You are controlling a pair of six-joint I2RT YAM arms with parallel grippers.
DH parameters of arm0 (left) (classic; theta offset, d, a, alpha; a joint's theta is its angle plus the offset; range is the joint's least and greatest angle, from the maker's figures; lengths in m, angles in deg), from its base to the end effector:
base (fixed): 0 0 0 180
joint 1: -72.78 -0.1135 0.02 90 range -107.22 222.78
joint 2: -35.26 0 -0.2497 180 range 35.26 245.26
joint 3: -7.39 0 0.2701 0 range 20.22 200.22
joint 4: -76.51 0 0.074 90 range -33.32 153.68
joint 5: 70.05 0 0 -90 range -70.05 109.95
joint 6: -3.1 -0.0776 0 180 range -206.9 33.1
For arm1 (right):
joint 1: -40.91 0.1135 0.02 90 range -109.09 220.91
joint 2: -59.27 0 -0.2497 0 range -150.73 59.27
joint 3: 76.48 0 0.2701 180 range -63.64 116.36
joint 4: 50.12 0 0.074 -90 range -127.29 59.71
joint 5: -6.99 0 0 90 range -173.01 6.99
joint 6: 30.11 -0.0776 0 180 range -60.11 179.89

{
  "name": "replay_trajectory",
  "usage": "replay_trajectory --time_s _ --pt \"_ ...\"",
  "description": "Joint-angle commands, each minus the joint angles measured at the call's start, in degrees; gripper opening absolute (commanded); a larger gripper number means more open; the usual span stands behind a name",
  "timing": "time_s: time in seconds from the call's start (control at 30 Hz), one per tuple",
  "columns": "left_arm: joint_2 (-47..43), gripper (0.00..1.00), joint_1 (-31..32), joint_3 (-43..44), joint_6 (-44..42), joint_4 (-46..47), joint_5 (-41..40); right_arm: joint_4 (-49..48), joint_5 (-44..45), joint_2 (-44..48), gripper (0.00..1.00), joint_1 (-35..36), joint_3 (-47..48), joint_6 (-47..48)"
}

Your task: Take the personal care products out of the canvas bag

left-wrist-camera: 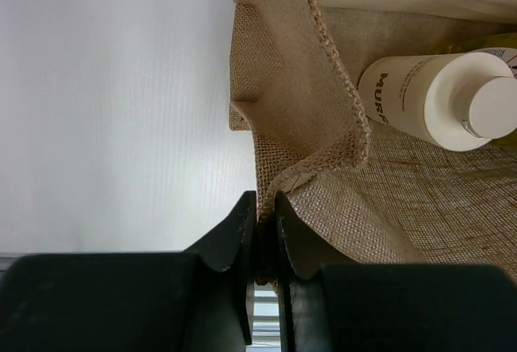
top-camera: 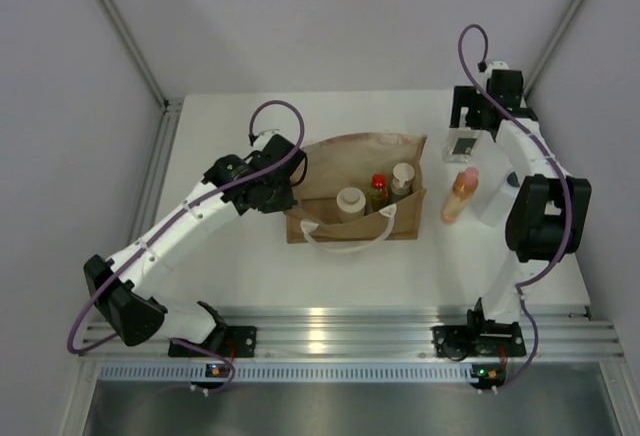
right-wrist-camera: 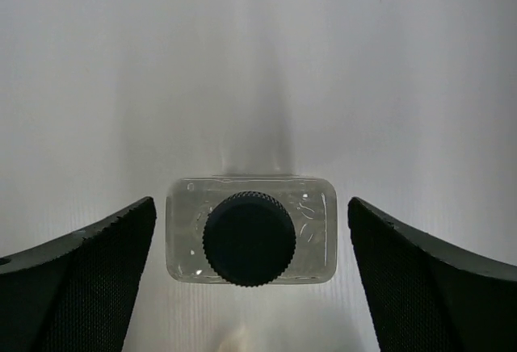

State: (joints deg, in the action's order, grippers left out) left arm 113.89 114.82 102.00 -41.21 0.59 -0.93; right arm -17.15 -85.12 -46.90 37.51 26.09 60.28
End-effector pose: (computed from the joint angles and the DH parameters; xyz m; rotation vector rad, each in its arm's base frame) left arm 0.2442 -0.1829 0.3059 -0.2044 2.5095 -0.1338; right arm 0.4801 -0.0257 0.2461 0.0375 2.2082 0.0039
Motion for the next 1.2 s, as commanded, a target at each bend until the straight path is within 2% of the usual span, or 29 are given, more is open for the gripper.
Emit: replay_trajectory --time_s 0.0,0.1,0.17,0.2,0.23,0.27,0.33,0.4,0.43,0.5,0.6,0.77,0.83,0.97,1.17 --pt "0.03 0.0 0.06 0.84 -0.6 -0.02 -0.65 -6.7 0.0 6.23 0.99 0.06 1.14 1.99" --pt "0.29 0.0 0.06 0.66 -0.6 -0.02 -0.82 -3.54 4.9 6.5 0.99 0.15 6.39 1.9" --pt "0.47 0.0 0.06 0.66 -0.78 0.07 -0.56 5.4 9.99 6.85 0.99 1.11 12.28 0.68" --pt "0.65 0.0 0.06 0.75 -0.95 0.07 -0.21 9.52 10.54 7.38 0.99 1.81 19.53 0.06" --pt "0.82 0.0 0.06 0.75 -1.13 0.07 -0.21 13.22 9.68 8.51 0.99 3.38 22.3 -2.29" --pt "0.91 0.0 0.06 0.84 -1.13 -0.01 0.05 16.91 8.45 9.92 0.99 6.1 23.54 -3.01" --pt "1.09 0.0 0.06 0.66 -0.96 0.25 0.32 18.09 7.39 15.97 0.99 14.09 22.33 -4.68" --pt "0.74 0.0 0.06 -0.82 -0.96 1.04 0.06 21.68 11.15 19.23 0.99 21.81 20.76 -6.0" --pt "0.56 0.0 0.06 -2.48 -0.87 1.21 -0.73 23.17 12.03 19.86 0.99 28.99 20.05 -7.23" --pt "0.3 0.0 0.06 -4.07 -1.04 1.22 -1.61 26.42 12.57 21.35 0.99 38.41 16.8 -10.04" --pt "-0.06 0.0 0.06 -6.45 -1.57 1.21 -2.32 32.31 13.62 20.4 0.99 46.52 15.21 -12.24" --pt "-1.28 0.0 0.14 -8.47 -0.7 1.13 -2.14 48.64 13.69 13.37 0.99 51.12 22.14 -12.16" --pt "-1.55 0.0 0.06 -9.18 0.01 1.21 -2.23 48.68 14.41 14.23 0.98 51.12 20.23 -11.98" --pt "-2.16 0.0 0.06 -8.48 1.85 1.22 -2.15 48.15 13.1 15.55 0.87 50.6 13.82 -11.72" --pt "-0.68 0.0 0.06 -4.79 4.06 2.0 2.42 44.64 11.87 18.97 0.88 49.45 5.2 -11.02"
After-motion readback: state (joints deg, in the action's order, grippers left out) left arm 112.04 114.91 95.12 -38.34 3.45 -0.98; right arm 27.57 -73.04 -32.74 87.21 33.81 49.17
